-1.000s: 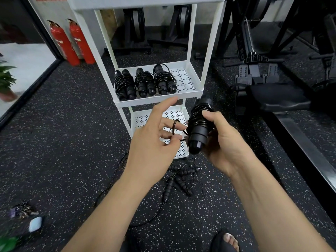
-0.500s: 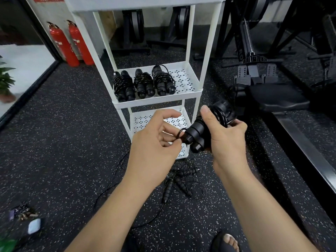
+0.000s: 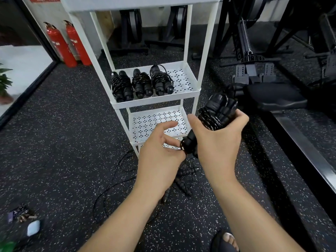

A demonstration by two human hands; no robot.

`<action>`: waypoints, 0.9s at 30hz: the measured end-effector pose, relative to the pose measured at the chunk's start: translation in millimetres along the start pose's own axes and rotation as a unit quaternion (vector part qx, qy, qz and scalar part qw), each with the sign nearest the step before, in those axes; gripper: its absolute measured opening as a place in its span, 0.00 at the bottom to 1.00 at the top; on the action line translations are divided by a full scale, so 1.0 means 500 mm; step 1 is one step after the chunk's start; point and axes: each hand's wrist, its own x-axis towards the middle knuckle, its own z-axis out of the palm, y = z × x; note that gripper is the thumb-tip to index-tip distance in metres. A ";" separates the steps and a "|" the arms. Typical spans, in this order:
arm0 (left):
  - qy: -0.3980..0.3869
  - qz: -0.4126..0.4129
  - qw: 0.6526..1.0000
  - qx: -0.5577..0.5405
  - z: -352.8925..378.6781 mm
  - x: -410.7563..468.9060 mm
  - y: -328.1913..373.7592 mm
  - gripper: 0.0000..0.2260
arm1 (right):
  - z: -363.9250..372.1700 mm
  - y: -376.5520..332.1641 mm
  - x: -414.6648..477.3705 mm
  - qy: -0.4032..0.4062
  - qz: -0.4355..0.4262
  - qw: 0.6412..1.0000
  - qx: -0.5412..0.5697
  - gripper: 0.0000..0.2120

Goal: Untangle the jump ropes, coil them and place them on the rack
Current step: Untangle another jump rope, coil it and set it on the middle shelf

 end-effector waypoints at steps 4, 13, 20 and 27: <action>0.022 0.028 0.999 -0.024 -0.017 0.019 0.002 0.29 | 0.004 0.020 -0.009 -0.029 -0.012 0.999 -0.044 0.35; -0.083 -0.094 0.984 -0.123 -0.050 0.063 -0.034 0.14 | 0.025 0.031 0.021 -0.086 0.254 0.950 0.159 0.34; -0.297 -0.209 0.917 -0.164 -0.004 0.047 -0.064 0.15 | 0.004 0.014 0.037 -0.098 0.281 0.920 0.256 0.27; -0.283 -0.269 0.909 -0.141 -0.009 0.059 -0.090 0.08 | -0.010 0.008 0.045 -0.102 0.249 0.933 0.240 0.28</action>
